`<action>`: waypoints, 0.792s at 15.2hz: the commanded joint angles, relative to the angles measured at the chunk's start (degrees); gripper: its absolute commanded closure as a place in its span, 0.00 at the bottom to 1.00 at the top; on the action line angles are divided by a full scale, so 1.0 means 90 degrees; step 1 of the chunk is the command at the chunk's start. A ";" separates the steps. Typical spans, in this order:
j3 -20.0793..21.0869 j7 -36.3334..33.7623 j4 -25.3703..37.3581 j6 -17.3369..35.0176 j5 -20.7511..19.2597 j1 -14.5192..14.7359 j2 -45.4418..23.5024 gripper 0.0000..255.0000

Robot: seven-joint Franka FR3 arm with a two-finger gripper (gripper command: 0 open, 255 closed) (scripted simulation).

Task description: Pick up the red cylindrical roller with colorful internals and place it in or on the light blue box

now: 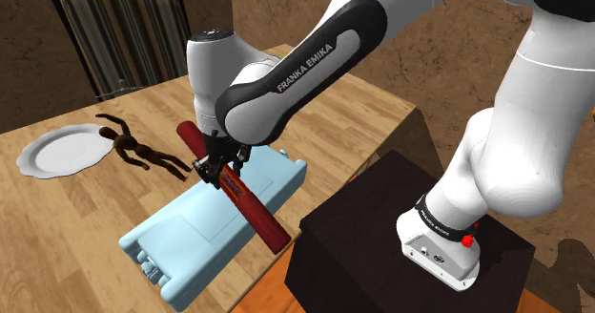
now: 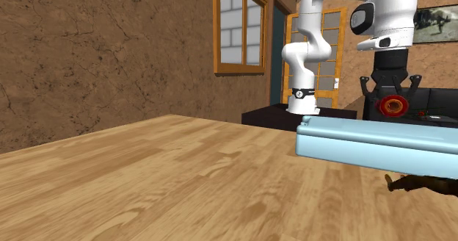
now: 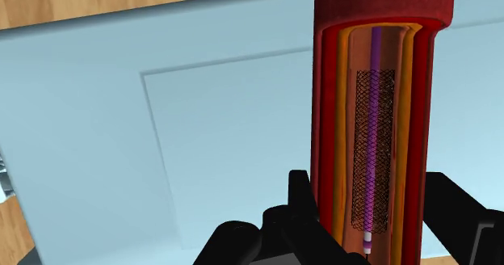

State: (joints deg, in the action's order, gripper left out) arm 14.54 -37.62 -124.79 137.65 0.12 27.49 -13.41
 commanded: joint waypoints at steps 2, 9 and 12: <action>-0.0025 -0.0033 -0.0037 0.0239 -0.0065 0.0020 -0.0197 1.00; -0.0073 -0.0087 -0.0076 0.0580 -0.0166 0.0059 -0.0506 1.00; -0.0073 -0.0087 -0.0076 0.0580 -0.0166 0.0059 -0.0506 1.00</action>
State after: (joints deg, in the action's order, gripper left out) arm 13.87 -38.38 -125.51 142.82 -1.37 28.01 -17.94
